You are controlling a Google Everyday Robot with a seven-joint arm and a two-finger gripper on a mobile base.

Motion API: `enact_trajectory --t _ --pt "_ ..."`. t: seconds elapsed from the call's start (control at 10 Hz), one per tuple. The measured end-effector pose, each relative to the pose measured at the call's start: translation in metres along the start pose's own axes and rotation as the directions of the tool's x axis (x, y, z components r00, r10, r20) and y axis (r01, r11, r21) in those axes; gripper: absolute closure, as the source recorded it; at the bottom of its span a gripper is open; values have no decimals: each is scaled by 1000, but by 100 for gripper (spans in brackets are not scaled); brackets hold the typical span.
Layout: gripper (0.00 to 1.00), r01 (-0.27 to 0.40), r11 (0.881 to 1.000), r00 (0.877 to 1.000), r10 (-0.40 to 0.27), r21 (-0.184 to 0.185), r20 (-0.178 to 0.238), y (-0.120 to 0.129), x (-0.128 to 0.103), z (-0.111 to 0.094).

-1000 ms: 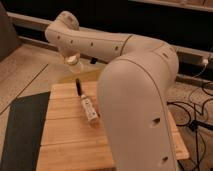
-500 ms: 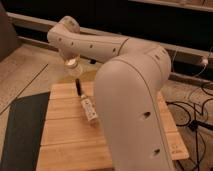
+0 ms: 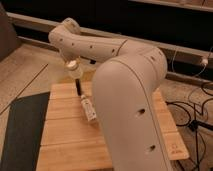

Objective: Place the ceramic cup over the eraser

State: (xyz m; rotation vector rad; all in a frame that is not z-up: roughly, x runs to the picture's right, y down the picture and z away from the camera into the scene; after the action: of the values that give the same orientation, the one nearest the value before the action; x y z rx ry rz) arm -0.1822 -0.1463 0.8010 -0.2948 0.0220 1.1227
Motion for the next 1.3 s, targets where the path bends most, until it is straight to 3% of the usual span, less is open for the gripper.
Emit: enact_trajectory --t 0.9,1.3 --pt "83 -48 998 999 48 -40 -10 -9 7 13" --pt "83 -67 995 998 66 -75 -20 -13 12 27"
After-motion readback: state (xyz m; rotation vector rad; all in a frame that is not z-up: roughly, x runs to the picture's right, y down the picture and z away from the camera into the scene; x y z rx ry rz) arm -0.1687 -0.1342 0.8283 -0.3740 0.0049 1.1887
